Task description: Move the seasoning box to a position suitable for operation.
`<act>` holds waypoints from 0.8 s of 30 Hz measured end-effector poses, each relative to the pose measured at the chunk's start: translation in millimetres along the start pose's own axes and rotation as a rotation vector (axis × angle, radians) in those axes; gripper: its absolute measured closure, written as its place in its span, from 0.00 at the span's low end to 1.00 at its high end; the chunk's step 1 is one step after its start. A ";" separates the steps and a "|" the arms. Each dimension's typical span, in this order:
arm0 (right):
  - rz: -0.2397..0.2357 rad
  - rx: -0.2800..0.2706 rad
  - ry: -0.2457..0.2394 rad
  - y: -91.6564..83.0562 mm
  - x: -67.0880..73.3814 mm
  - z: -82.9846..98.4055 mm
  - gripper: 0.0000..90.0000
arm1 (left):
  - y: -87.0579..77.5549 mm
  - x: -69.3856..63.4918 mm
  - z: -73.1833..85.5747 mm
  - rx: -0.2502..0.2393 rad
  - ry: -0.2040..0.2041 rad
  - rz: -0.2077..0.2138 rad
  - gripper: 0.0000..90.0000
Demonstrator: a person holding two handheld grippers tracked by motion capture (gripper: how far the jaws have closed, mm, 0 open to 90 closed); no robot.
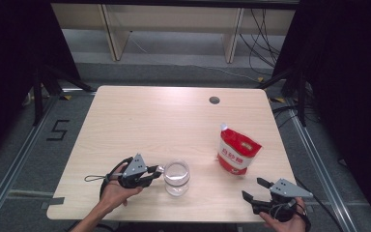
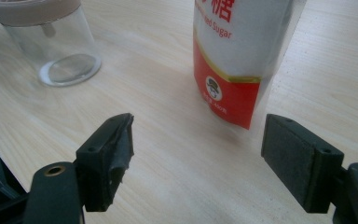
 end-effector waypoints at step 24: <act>-0.032 0.016 -0.023 4.0 2.4 -0.3 0.30 | -9.7 -34.1 -2.5 -0.010 0.015 0.074 0.81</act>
Point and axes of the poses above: each handheld gripper's, and its own axes: y roughly forward along the jaws, z roughly out of its underside, x roughly to its left, the point moved 7 cm from there along y, roughly forward along the jaws, and after that the axes turned 10 degrees about y, right-handed, at the moved point
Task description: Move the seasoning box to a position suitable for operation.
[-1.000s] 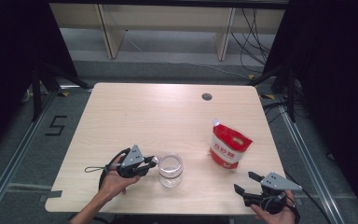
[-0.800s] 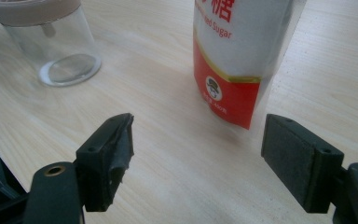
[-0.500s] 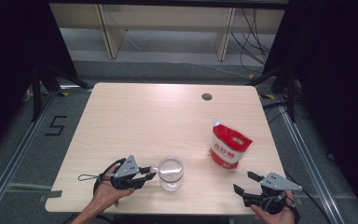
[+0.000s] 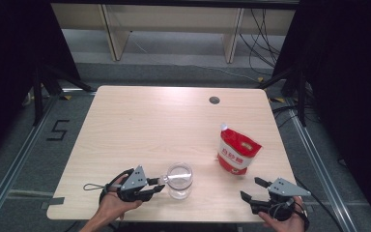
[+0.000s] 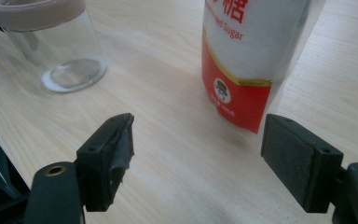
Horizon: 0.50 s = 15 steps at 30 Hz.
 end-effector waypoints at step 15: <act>-0.007 -0.011 -0.029 3.3 2.6 -2.7 0.32 | 4.1 -3.6 -5.9 -0.002 0.001 -0.019 0.51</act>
Point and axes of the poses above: each handheld gripper's, and its own axes: y roughly forward along the jaws, z roughly out of its underside, x roughly to its left, the point moved 7 cm from there along y, roughly forward along the jaws, and after that the axes turned 10 degrees about y, right-handed, at the moved point
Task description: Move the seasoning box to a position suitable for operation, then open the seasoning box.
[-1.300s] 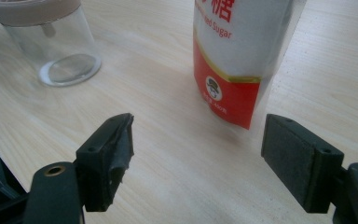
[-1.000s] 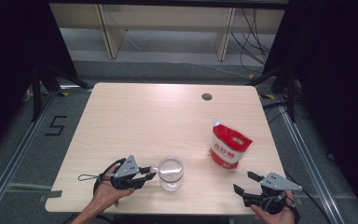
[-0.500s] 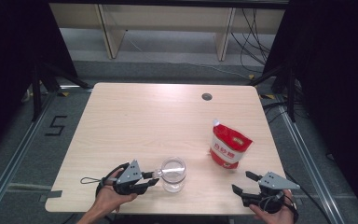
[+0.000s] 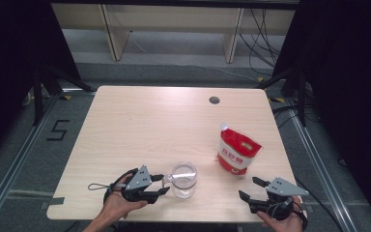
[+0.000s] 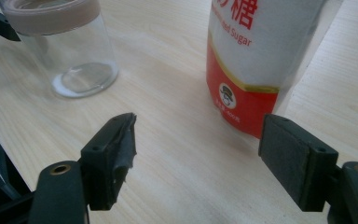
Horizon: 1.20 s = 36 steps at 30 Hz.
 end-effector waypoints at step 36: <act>-0.005 0.013 -0.028 5.1 8.0 -1.1 0.32 | -39.0 6.6 -43.6 -0.150 -0.100 -0.068 0.99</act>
Point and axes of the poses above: each handheld gripper's, and its own axes: y roughly forward along the jaws, z roughly out of its underside, x roughly to its left, the point moved 7 cm from there along y, roughly forward along the jaws, and after that the axes turned 10 degrees about y, right-handed, at the moved point
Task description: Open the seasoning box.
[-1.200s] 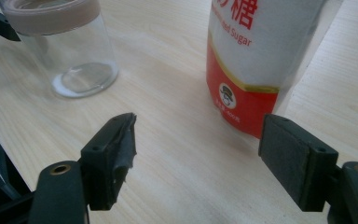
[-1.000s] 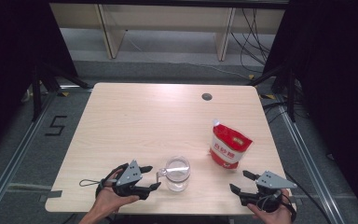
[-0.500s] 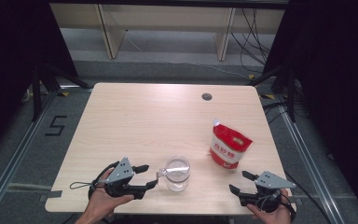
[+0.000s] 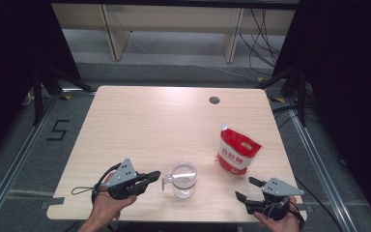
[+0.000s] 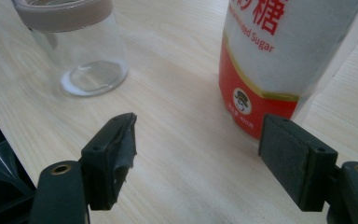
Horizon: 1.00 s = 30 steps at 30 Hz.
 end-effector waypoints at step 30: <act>-0.170 -0.075 -0.104 26.3 60.2 -29.6 0.76 | 16.0 -7.3 6.2 0.016 0.037 -0.036 0.99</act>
Point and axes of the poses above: each handheld gripper's, and its own axes: y roughly forward along the jaws, z roughly out of its underside, x roughly to its left, the point moved 7 cm from there along y, roughly forward along the jaws, and after that the axes turned 10 degrees about y, right-handed, at the moved point
